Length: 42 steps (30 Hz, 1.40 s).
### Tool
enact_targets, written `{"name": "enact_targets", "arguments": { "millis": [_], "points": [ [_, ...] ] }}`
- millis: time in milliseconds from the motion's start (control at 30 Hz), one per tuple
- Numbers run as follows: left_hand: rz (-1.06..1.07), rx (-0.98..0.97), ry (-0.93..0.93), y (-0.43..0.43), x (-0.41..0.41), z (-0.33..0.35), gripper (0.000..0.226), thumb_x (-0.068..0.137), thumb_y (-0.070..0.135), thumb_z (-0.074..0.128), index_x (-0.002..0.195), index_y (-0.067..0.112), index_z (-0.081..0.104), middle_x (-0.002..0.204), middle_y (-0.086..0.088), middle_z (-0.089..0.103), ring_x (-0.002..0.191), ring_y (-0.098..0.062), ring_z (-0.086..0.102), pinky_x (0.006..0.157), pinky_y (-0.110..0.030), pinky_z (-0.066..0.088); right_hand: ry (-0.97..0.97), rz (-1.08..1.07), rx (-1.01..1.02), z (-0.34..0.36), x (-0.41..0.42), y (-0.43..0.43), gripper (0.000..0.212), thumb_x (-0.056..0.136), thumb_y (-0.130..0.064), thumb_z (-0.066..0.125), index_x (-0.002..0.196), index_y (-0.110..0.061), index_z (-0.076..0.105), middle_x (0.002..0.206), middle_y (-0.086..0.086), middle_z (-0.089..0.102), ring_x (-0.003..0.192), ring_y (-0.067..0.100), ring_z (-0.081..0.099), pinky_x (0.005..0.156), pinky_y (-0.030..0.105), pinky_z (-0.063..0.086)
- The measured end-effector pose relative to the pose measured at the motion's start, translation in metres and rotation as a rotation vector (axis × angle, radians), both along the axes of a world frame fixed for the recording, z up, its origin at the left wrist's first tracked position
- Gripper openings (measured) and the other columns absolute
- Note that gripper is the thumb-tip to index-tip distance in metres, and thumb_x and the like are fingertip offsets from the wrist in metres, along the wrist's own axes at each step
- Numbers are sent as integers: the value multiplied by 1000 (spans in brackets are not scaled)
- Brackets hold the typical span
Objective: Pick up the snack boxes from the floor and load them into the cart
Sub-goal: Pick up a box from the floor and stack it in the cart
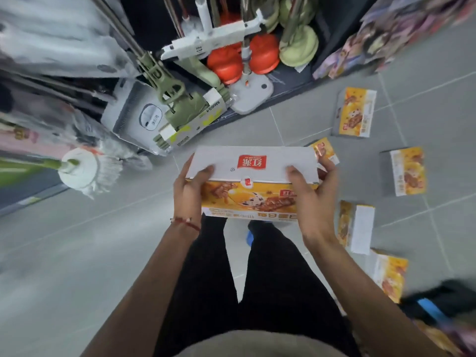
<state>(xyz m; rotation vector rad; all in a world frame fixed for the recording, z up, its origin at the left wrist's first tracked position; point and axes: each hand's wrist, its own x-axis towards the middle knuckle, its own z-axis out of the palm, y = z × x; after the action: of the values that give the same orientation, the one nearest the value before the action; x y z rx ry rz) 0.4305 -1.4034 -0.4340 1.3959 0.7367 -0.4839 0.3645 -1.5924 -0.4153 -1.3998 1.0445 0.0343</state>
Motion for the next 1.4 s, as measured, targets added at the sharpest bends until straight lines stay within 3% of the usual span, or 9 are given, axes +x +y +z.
{"name": "enact_targets", "arguments": {
  "millis": [100, 267, 500, 633, 733, 867, 1033, 1233, 1400],
  "points": [
    [36, -13, -66, 10, -24, 38, 42, 90, 9, 65, 132, 13, 62, 109, -7, 76, 96, -27, 73, 73, -28, 57, -42, 82, 31, 32, -12, 4, 67, 96, -33, 73, 152, -34, 37, 136, -6, 59, 110, 13, 72, 88, 34, 64],
    [196, -27, -123, 38, -64, 95, 42, 90, 2, 64, 131, 10, 61, 109, -11, 75, 90, -22, 73, 68, -26, 58, -65, 231, 54, 83, -22, 29, 74, 75, -54, 73, 144, -48, 47, 143, -1, 54, 120, 18, 67, 98, 47, 59],
    [368, -22, -227, 115, -125, 136, 48, 84, 7, 66, 131, 15, 60, 114, -9, 74, 100, -27, 70, 74, -31, 55, -172, 386, 61, 121, -45, 100, 66, 89, -33, 75, 148, -45, 50, 131, -20, 49, 124, 10, 60, 97, 37, 56],
    [491, 26, -298, 168, -163, 152, 50, 76, 12, 65, 126, 17, 62, 112, -7, 74, 102, -27, 70, 85, -39, 58, -207, 473, 108, 134, -66, 159, 66, 86, -31, 76, 145, -47, 52, 140, -6, 56, 119, 11, 66, 90, 35, 58],
    [569, 69, -353, 210, -197, 161, 48, 87, 3, 64, 133, 14, 59, 116, -4, 73, 103, -22, 70, 84, -33, 59, -213, 580, 117, 142, -83, 205, 67, 83, -37, 73, 144, -51, 51, 143, -2, 59, 122, 14, 66, 98, 41, 56],
    [646, 125, -407, 268, -241, 167, 42, 94, -5, 55, 132, 13, 58, 96, 17, 76, 89, -3, 71, 72, -18, 56, -262, 732, 117, 147, -104, 267, 63, 92, -27, 71, 149, -43, 50, 139, -7, 65, 123, 12, 65, 100, 38, 54],
    [764, 213, -384, 344, -296, 164, 45, 96, 3, 58, 139, 19, 57, 106, 11, 76, 96, -13, 73, 81, -29, 59, -271, 885, 143, 148, -125, 356, 57, 98, -15, 66, 150, -35, 51, 126, -10, 73, 115, 12, 68, 94, 33, 54],
    [914, 275, -366, 433, -323, 165, 43, 91, 9, 62, 130, 27, 61, 104, 18, 75, 95, -4, 71, 76, -18, 55, -271, 1068, 133, 146, -128, 462, 54, 99, -16, 66, 147, -38, 53, 121, -18, 73, 108, -1, 68, 79, 15, 53],
    [1061, 326, -338, 512, -328, 166, 56, 81, 21, 62, 136, 15, 59, 115, 6, 74, 101, -8, 69, 77, -18, 52, -272, 1228, 170, 139, -104, 567, 56, 99, -13, 66, 144, -43, 51, 111, -30, 72, 101, -10, 68, 74, 10, 53]
  ]
}}
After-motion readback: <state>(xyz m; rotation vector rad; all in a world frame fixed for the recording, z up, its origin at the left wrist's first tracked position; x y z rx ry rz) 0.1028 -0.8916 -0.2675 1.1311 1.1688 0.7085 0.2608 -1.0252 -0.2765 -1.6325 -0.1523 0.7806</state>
